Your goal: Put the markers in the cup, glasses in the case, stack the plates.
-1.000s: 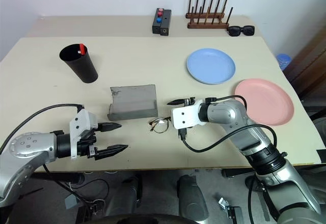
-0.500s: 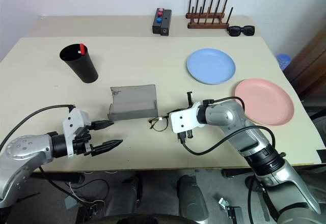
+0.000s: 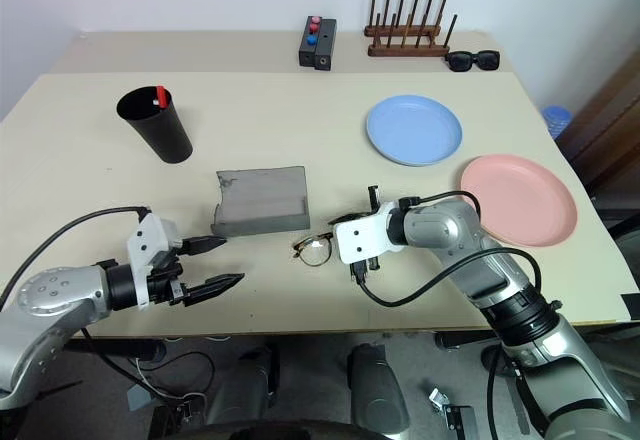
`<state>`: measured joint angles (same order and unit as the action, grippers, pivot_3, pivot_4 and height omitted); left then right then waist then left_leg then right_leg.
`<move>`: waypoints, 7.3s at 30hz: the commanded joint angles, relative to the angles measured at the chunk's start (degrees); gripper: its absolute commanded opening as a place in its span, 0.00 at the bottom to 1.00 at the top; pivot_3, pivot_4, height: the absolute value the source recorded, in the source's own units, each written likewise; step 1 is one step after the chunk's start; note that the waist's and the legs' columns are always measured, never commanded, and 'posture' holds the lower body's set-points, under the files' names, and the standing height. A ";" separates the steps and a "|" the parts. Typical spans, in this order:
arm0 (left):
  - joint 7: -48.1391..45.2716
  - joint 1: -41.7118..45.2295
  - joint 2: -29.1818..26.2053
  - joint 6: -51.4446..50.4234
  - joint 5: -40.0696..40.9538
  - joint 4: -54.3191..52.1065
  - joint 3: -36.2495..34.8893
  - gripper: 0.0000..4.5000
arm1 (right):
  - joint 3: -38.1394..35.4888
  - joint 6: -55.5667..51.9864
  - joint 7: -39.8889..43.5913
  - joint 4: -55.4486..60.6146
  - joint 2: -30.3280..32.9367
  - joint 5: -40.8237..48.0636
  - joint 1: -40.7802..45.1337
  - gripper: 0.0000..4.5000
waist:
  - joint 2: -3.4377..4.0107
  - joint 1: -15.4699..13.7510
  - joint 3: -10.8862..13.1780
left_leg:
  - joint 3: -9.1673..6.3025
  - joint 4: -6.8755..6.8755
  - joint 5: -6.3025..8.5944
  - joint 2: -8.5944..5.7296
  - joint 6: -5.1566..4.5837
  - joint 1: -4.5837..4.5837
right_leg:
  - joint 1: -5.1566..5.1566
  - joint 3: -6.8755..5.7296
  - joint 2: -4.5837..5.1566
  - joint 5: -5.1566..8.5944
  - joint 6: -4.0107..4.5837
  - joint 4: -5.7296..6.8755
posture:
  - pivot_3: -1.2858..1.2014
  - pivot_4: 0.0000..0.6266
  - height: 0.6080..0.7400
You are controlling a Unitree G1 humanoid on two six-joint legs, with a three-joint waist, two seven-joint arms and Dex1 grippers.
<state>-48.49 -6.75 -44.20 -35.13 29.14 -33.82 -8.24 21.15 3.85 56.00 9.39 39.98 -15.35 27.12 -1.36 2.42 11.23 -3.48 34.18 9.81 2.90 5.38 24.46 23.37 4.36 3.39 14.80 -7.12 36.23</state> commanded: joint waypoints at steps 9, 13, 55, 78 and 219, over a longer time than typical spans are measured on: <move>0.00 -1.29 -0.51 2.06 -0.10 -1.19 -0.18 0.84 | -3.33 -1.72 4.41 4.45 2.87 4.76 0.36 0.49 | 0.00 -0.05 -0.01 | 0.01 0.00 0.00 -0.01 0.00 0.01 | 0.00 0.00 0.02 0.00 0.00 -0.01 | 0.52 0.24 1.00; 0.91 0.12 -0.43 0.68 0.28 -1.92 0.72 0.84 | -2.32 -2.40 6.43 6.32 3.74 5.64 -0.89 0.49 | 0.00 -0.02 -0.01 | 0.00 -0.01 0.00 0.00 0.00 -0.01 | 0.00 0.00 0.02 0.00 0.01 -0.01 | 0.52 0.24 1.00; 1.91 -1.65 1.05 3.51 0.84 -0.22 -3.52 0.84 | -1.50 -7.04 3.46 6.17 -0.93 3.25 0.66 0.01 | -0.08 0.12 -0.08 | 0.02 0.00 0.00 -0.01 0.00 -0.04 | -0.02 0.00 0.04 -0.01 0.02 -0.01 | 0.52 0.24 1.00; -5.26 -7.52 5.07 19.25 3.15 17.32 -16.40 0.84 | 6.60 -36.56 -11.49 -8.89 -29.51 7.57 23.48 0.01 | -0.10 0.09 -0.11 | 0.08 -0.24 0.01 0.04 0.02 0.04 | 0.19 -0.04 0.03 -0.09 0.20 -0.08 | 0.52 0.24 1.00; -13.12 33.50 2.31 7.58 -9.57 31.18 10.65 0.22 | -16.53 -29.92 -11.02 -2.79 -3.73 23.23 4.85 0.04 | -0.02 -0.15 -0.06 | -0.03 0.01 -0.01 0.02 -0.01 0.43 | 0.38 -0.03 -0.06 0.03 0.04 0.09 | 0.52 0.24 1.00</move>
<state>-64.74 27.09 -43.67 -29.39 18.28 -1.23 5.95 5.42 -25.74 46.64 7.80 35.51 9.46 30.33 -1.38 2.27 11.17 -3.52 34.19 9.80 2.92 5.36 24.88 23.76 4.33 3.33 14.83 -7.09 36.33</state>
